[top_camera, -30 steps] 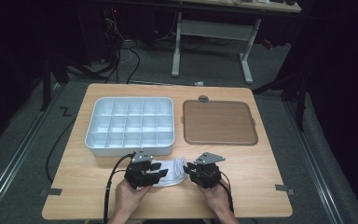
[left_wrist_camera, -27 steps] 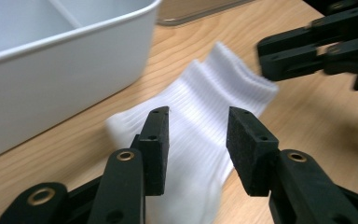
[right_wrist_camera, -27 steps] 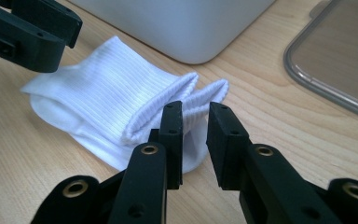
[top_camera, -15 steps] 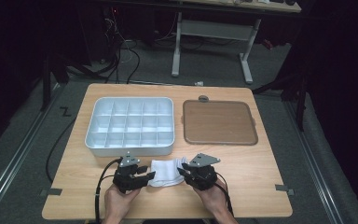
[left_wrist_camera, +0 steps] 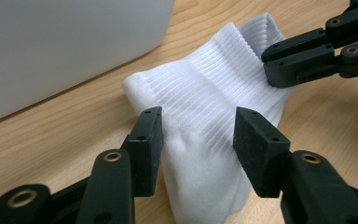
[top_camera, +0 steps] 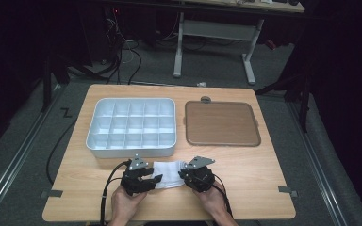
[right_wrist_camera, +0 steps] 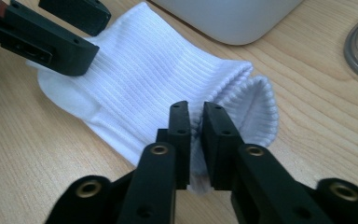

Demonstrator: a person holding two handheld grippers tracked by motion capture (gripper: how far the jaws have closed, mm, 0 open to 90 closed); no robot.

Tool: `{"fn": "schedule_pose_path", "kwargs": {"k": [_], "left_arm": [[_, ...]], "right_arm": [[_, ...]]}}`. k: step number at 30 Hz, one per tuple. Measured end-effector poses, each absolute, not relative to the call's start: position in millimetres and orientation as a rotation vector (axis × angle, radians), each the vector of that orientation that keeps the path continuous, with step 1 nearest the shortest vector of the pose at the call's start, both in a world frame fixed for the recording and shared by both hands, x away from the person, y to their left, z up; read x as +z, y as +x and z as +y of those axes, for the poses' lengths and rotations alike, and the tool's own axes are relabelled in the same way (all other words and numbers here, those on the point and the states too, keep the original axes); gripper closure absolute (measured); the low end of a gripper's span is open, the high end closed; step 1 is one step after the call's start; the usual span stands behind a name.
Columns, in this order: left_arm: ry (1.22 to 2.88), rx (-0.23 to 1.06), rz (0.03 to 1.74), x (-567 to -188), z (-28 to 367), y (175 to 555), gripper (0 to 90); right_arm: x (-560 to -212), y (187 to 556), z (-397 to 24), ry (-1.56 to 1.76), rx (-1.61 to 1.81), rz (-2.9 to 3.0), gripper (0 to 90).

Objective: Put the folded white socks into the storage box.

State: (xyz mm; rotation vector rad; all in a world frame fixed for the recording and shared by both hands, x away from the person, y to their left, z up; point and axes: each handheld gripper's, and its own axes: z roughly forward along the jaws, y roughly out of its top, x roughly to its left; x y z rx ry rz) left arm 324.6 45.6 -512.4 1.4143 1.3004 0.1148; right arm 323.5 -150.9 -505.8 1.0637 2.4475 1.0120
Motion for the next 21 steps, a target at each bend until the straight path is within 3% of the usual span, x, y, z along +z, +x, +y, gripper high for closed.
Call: {"fn": "schedule_pose_path", "kwargs": {"k": [9, 21], "left_arm": [[1.42, 0.1, 1.258, -507, 34, 319, 51.2], [1.538, 0.186, 1.252, -524, 19, 318, 50.6]], "right_arm": [[-498, 317, -156, 1.049, 1.051, 2.404, 86.6], [-496, 318, -173, 1.086, 0.999, 2.359, 86.7]]}}
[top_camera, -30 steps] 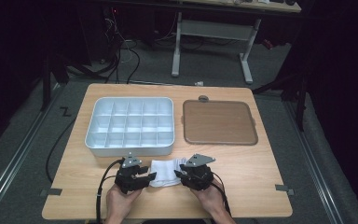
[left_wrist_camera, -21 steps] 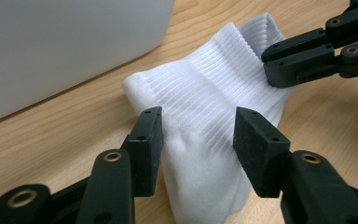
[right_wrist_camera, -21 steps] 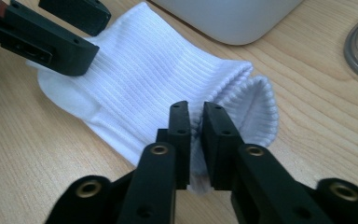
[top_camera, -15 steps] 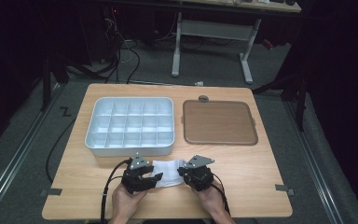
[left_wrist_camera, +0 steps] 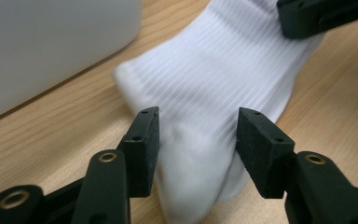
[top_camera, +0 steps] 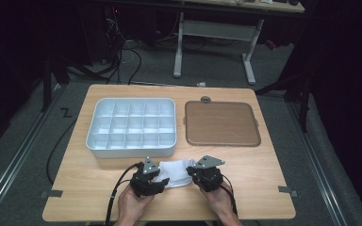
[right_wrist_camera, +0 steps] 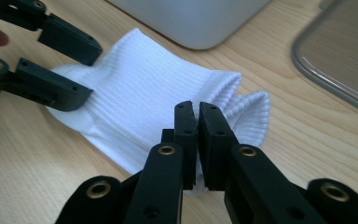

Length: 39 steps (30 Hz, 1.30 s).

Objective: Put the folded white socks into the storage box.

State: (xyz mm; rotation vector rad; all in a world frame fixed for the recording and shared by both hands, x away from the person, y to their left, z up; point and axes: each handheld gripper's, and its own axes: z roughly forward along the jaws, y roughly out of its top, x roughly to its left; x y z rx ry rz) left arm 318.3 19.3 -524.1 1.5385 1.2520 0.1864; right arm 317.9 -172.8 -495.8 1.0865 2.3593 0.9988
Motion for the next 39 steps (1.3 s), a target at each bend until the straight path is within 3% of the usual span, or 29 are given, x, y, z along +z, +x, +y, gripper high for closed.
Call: {"fn": "schedule_pose_path", "kwargs": {"k": [11, 21, 29, 34, 39], "left_arm": [[1.53, 0.207, 1.285, -534, 20, 323, 57.6], [1.502, 0.18, 1.284, -535, 23, 323, 74.0], [1.499, 0.147, 1.301, -533, 27, 321, 77.2], [1.481, 0.121, 1.308, -529, 36, 320, 73.5], [1.408, 0.076, 1.313, -514, 48, 319, 55.9]], "right_arm": [[-511, 322, -183, 1.135, 0.897, 2.37, 86.1], [-514, 324, -183, 1.137, 0.903, 2.373, 85.2], [-513, 324, -182, 1.14, 0.914, 2.379, 81.0], [-510, 323, -177, 1.138, 0.935, 2.381, 74.2], [-503, 322, -174, 1.122, 0.978, 2.37, 70.8]]}}
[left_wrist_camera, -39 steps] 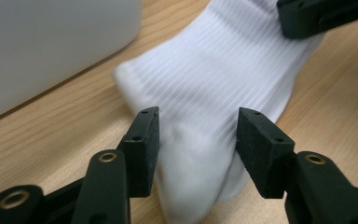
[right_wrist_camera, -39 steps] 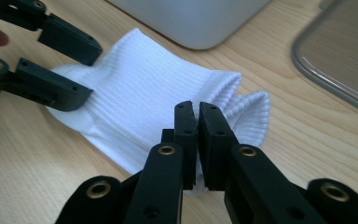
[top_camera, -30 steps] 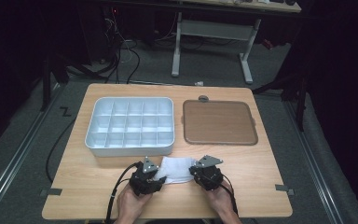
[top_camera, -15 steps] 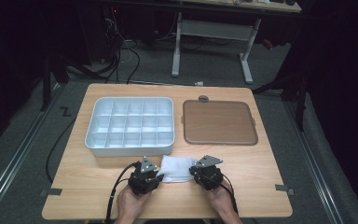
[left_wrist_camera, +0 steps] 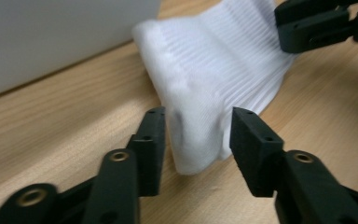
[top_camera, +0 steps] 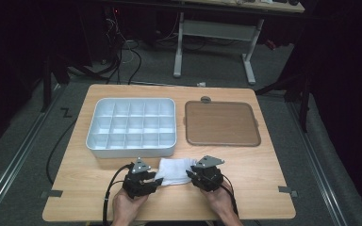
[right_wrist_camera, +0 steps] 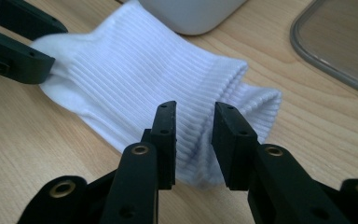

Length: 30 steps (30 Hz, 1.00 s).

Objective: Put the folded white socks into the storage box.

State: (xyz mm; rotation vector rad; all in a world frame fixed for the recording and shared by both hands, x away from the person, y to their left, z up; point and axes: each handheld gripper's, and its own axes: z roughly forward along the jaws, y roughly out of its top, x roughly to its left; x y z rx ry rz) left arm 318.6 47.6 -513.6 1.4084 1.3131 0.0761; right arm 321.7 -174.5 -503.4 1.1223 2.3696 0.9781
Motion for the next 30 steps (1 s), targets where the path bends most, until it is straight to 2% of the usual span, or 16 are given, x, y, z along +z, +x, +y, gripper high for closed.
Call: {"fn": "schedule_pose_path", "kwargs": {"k": [2, 6, 17, 30], "left_arm": [[1.395, 0.072, 1.312, -509, 50, 320, 49.2], [1.372, 0.066, 1.329, -499, 54, 329, 45.4], [1.348, 0.01, 1.405, -501, 42, 362, 45.6], [1.347, -0.026, 1.461, -519, 32, 377, 48.7]], "right_arm": [[-499, 320, -174, 1.114, 0.992, 2.364, 70.7], [-493, 319, -173, 1.106, 1.022, 2.348, 71.3], [-492, 323, -158, 1.067, 1.038, 2.386, 79.0], [-513, 333, -150, 1.104, 1.028, 2.42, 81.1]]}}
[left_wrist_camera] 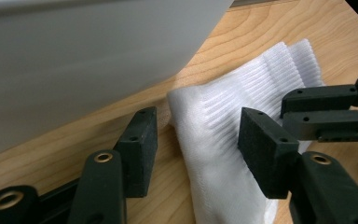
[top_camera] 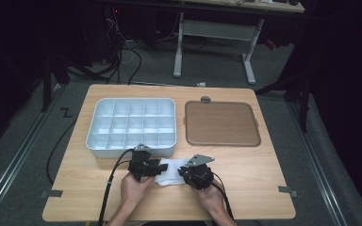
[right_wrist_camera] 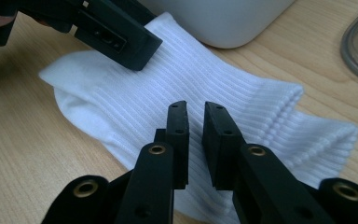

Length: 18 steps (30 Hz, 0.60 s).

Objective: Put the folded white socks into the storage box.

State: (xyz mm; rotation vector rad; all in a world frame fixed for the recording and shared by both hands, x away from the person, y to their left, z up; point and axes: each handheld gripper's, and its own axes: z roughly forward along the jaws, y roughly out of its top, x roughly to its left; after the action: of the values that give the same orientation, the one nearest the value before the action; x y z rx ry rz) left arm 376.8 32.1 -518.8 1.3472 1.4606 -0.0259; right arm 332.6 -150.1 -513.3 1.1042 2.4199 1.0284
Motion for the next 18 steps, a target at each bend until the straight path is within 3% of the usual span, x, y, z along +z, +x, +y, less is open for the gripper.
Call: {"fn": "schedule_pose_path", "kwargs": {"k": [6, 14, 18], "left_arm": [[1.38, -0.036, 1.46, -523.3, 27.7, 375.1, 56.2], [1.39, -0.054, 1.433, -522.1, 27.1, 371.9, 75.1], [1.393, -0.062, 1.422, -519.4, 29.2, 369.7, 79.7]], "right_arm": [[-517.6, 333.2, -148.0, 1.096, 1.019, 2.425, 81.8], [-520.2, 331.8, -147.9, 1.086, 1.011, 2.426, 82.2], [-520.5, 331.6, -147.4, 1.08, 1.005, 2.429, 82.3]]}}
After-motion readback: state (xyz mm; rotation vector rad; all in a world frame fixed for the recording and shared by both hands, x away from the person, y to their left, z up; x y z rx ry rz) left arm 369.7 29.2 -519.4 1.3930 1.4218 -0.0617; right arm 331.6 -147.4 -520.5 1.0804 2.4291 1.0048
